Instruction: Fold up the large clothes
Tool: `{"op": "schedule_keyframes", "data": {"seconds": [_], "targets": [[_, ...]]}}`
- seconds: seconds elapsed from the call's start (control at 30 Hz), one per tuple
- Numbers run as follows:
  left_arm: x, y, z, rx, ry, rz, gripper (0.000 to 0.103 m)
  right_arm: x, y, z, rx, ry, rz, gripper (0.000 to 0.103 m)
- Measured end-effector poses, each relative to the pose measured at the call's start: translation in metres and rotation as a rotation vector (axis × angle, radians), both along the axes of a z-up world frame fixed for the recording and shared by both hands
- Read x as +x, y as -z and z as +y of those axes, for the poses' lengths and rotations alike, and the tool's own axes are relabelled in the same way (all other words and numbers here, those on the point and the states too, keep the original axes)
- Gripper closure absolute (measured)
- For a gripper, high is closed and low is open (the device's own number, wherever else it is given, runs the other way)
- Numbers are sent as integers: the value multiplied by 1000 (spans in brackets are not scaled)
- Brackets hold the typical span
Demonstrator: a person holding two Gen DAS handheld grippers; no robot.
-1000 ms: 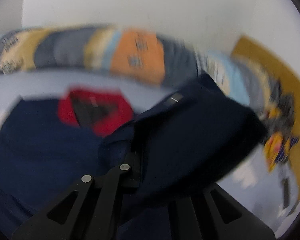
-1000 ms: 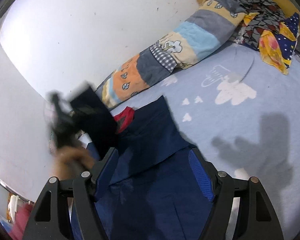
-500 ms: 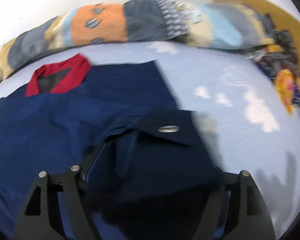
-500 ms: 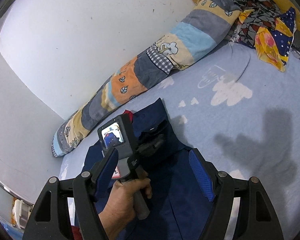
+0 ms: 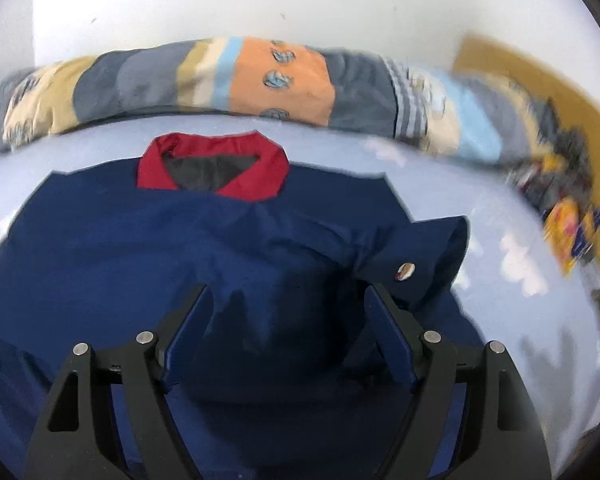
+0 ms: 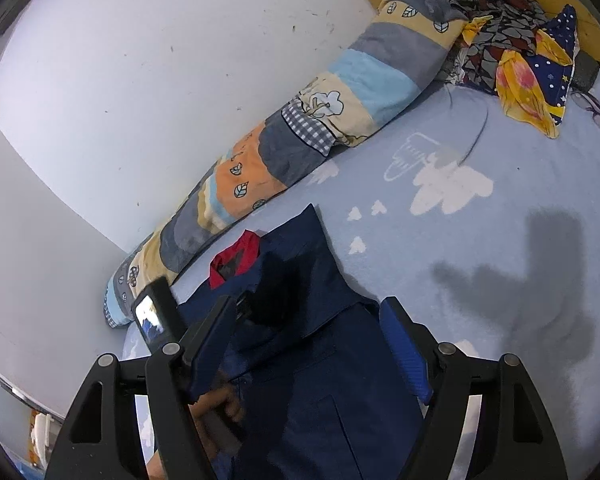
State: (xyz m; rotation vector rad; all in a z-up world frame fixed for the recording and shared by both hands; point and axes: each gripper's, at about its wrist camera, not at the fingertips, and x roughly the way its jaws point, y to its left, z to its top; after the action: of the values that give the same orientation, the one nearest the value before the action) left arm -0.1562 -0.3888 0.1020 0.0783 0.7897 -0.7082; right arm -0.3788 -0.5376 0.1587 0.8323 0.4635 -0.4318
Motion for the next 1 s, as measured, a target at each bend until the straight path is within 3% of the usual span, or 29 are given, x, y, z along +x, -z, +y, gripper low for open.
{"op": "schedule_keyframes", "data": {"seconds": [0.07,0.13,0.17,0.27,0.33,0.5,0.63,0.7,0.77,0.83,0.9,1.0], "targets": [[-2,-4,11,-33,-7,-21,25,2,0,2,2,-9,1,26],[-4,-5,13,-93,24,15,25,3,1,4,-1,-16,3,26],[-4,-4,11,-86,31,24,25,2,0,4,-3,-12,4,26],[-13,-9,-1,-18,36,-30,25,2,1,4,-3,1,3,26],[-7,-6,-7,94,-26,-69,25,3,2,4,2,1,8,26],[38,24,38,233,-221,5,25,8,5,5,-5,-16,28,26],[58,45,84,290,-316,24,24,11,8,4,13,-27,34,26],[68,57,93,294,-259,80,24,14,8,6,10,-33,40,26],[68,46,98,305,-215,54,25,16,8,8,7,-40,43,26],[69,28,110,272,-233,-2,25,16,8,10,1,-39,45,26],[78,20,127,234,-274,17,25,17,9,10,-3,-38,49,26],[100,47,146,353,-312,136,22,19,10,10,-7,-31,56,26]]}}
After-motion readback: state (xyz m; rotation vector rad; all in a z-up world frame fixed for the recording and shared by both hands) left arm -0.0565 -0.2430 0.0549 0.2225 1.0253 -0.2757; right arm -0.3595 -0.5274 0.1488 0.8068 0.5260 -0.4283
